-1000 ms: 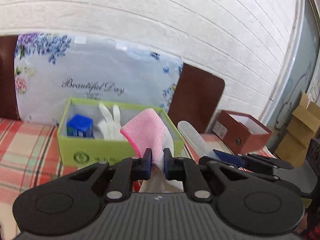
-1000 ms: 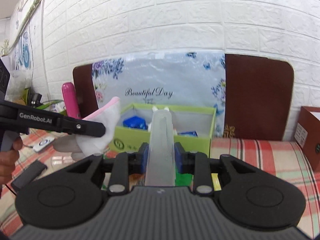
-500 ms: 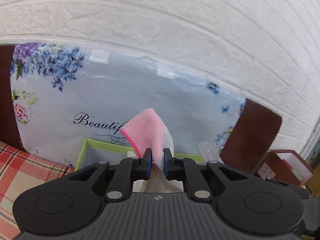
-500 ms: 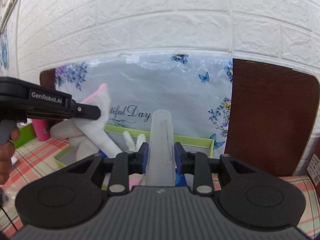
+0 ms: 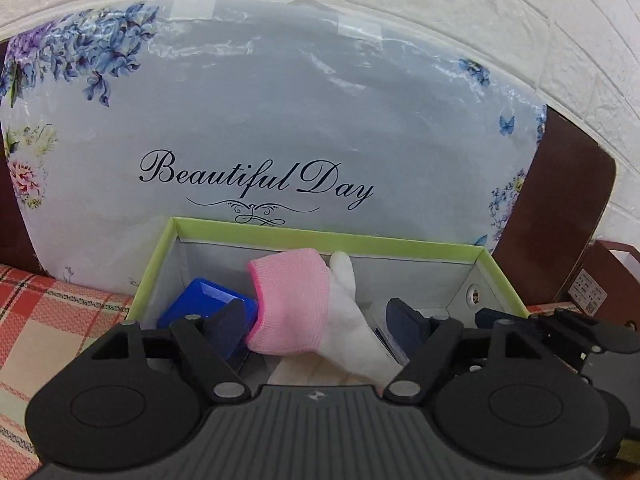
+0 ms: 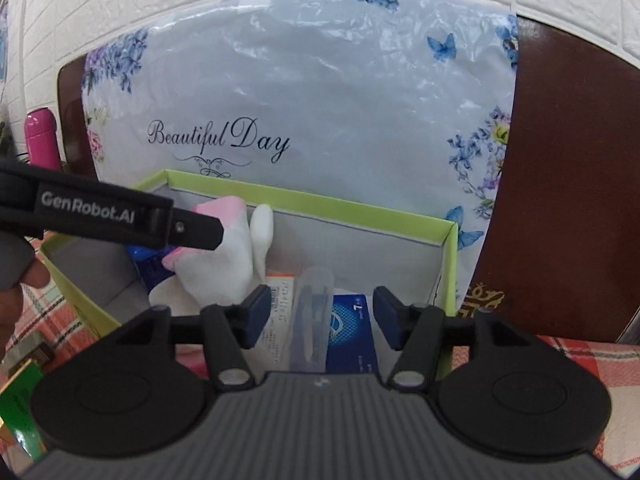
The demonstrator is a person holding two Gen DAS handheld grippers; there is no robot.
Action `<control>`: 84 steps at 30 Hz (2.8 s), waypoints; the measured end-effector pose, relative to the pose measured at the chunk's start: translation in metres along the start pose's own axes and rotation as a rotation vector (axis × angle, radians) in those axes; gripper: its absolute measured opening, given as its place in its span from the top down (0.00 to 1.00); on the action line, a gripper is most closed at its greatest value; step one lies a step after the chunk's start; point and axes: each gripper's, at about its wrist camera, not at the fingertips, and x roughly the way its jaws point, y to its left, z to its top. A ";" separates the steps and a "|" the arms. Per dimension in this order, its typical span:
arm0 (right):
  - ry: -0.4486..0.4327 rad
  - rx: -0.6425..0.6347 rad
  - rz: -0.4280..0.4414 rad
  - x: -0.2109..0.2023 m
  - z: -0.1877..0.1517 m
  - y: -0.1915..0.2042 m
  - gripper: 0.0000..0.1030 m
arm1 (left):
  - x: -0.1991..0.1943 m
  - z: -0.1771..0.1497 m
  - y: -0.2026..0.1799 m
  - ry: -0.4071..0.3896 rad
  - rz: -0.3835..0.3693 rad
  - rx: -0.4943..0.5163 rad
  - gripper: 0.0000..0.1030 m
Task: Organize objects
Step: 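Place the glove and clear tube into the lime-green box, open both tools, then grasp the tan box with the left tool while the right grasps the VIXX box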
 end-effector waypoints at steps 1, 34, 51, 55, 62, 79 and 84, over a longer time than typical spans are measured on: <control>-0.006 0.003 0.007 -0.006 0.000 -0.001 0.39 | -0.004 -0.001 0.001 0.006 -0.004 -0.008 0.22; 0.013 0.104 -0.107 -0.192 -0.142 0.021 0.03 | -0.127 -0.124 -0.023 0.115 -0.057 -0.060 0.23; 0.114 0.106 -0.080 -0.199 -0.168 0.036 0.63 | -0.029 -0.093 -0.025 0.283 -0.029 0.060 0.66; 0.115 0.112 -0.081 -0.198 -0.168 0.036 0.63 | -0.042 -0.091 -0.021 0.268 -0.057 0.042 0.67; 0.117 0.114 -0.082 -0.198 -0.168 0.036 0.63 | -0.125 -0.099 -0.025 0.173 -0.144 0.063 0.67; 0.151 0.079 -0.040 -0.203 -0.162 0.048 0.56 | -0.155 -0.183 -0.049 0.307 -0.095 0.079 0.64; 0.160 0.066 -0.034 -0.200 -0.159 0.049 0.56 | -0.159 -0.189 -0.048 0.306 -0.091 0.099 0.52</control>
